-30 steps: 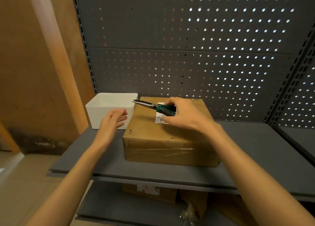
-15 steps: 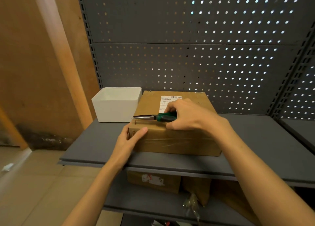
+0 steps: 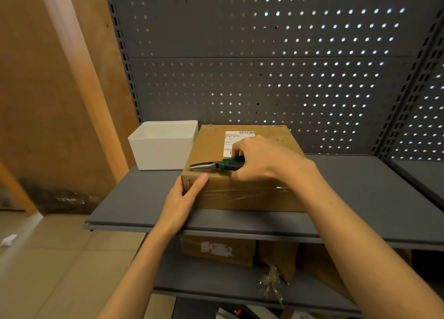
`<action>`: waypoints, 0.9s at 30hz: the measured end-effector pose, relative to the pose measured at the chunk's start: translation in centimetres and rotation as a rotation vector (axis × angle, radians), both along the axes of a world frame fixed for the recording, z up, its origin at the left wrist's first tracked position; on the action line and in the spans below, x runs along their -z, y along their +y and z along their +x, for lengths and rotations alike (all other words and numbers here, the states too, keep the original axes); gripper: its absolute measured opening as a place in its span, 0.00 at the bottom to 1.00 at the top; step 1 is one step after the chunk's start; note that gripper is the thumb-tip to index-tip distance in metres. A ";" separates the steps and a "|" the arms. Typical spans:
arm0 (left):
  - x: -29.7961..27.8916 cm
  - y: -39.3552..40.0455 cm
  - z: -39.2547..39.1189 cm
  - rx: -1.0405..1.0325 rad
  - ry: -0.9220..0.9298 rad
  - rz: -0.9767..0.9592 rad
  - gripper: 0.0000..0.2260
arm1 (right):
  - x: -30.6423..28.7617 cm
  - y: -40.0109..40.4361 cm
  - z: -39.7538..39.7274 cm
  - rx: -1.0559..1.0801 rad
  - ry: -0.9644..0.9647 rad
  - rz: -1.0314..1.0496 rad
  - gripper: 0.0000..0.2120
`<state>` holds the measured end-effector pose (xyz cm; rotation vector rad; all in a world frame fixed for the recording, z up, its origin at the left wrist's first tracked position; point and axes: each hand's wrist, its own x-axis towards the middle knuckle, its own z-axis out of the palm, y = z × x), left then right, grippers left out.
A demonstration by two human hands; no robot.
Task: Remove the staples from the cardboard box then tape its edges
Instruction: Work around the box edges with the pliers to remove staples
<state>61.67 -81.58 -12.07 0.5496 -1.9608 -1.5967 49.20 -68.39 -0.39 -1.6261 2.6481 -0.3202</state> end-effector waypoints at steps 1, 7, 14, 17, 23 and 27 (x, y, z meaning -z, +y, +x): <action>0.0 0.0 0.0 0.001 0.000 -0.003 0.33 | 0.1 0.0 0.0 -0.006 0.011 -0.001 0.12; 0.1 0.0 0.0 0.000 -0.002 -0.001 0.31 | 0.1 0.0 0.0 -0.035 0.017 0.006 0.09; 0.1 0.0 0.0 -0.004 -0.003 0.008 0.30 | 0.0 0.0 -0.2 -0.049 -0.012 0.030 0.08; 0.1 0.0 0.1 -0.009 -0.005 0.007 0.30 | 0.0 0.0 -0.3 -0.036 0.013 0.026 0.08; -0.1 0.2 0.1 -0.003 -0.016 0.015 0.23 | -0.1 -0.1 -0.6 -0.024 0.012 0.026 0.07; -0.2 0.3 0.1 -0.006 -0.014 0.022 0.26 | 0.0 -0.4 -1.1 -0.005 -0.014 0.013 0.03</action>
